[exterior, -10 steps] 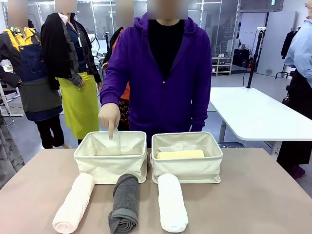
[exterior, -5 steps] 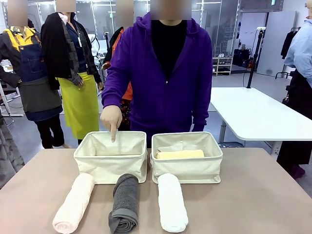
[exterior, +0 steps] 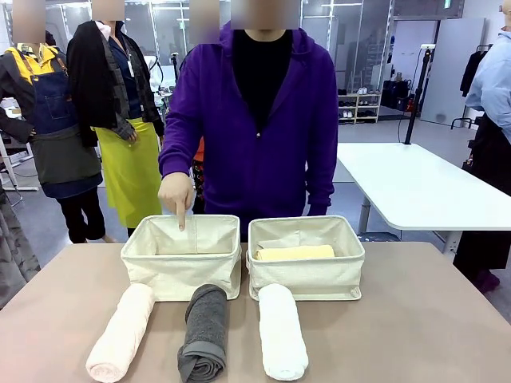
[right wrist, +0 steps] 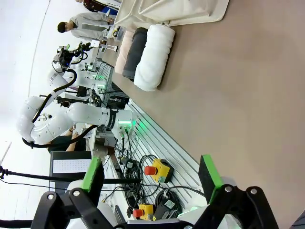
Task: Divide the towels into two baskets.
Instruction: Pick up one hotel-folded towel from the bottom of the table and place it in the Fabric basket indicated by the person.
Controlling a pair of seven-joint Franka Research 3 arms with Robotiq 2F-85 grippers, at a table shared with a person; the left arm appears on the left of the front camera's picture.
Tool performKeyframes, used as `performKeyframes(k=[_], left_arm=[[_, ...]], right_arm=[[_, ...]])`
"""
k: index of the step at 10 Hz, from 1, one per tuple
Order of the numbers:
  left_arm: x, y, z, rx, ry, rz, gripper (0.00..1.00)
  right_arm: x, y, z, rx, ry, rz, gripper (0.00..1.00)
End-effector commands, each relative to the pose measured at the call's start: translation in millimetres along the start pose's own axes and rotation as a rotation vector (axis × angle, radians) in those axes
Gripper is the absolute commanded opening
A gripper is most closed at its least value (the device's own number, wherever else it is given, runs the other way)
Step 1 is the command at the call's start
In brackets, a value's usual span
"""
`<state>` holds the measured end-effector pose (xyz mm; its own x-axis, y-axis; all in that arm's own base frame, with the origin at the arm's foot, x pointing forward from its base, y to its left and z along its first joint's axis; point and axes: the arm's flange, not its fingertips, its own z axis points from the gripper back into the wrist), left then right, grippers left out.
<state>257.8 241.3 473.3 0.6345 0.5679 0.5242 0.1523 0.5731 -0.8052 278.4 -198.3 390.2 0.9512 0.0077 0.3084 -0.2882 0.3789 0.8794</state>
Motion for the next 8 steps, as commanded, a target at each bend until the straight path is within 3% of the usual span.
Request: performKeyframes(k=[1,3,6,8], left_arm=[[0,0,0,0.000,0.000,0.000,1.00],[-19,-43,-44,0.077,0.225,-0.182,1.00],[-50,-95,-102,0.188,0.427,-0.261,1.00],[-84,-108,-147,0.279,0.574,-0.339,1.00]], right_arm=[[-4,2,-1,-0.020,0.005,-0.011,1.00],[-4,2,-1,-0.020,0.005,-0.011,1.00],[-4,2,-1,-0.020,0.005,-0.011,1.00],[-4,2,-1,-0.020,0.005,-0.011,1.00]])
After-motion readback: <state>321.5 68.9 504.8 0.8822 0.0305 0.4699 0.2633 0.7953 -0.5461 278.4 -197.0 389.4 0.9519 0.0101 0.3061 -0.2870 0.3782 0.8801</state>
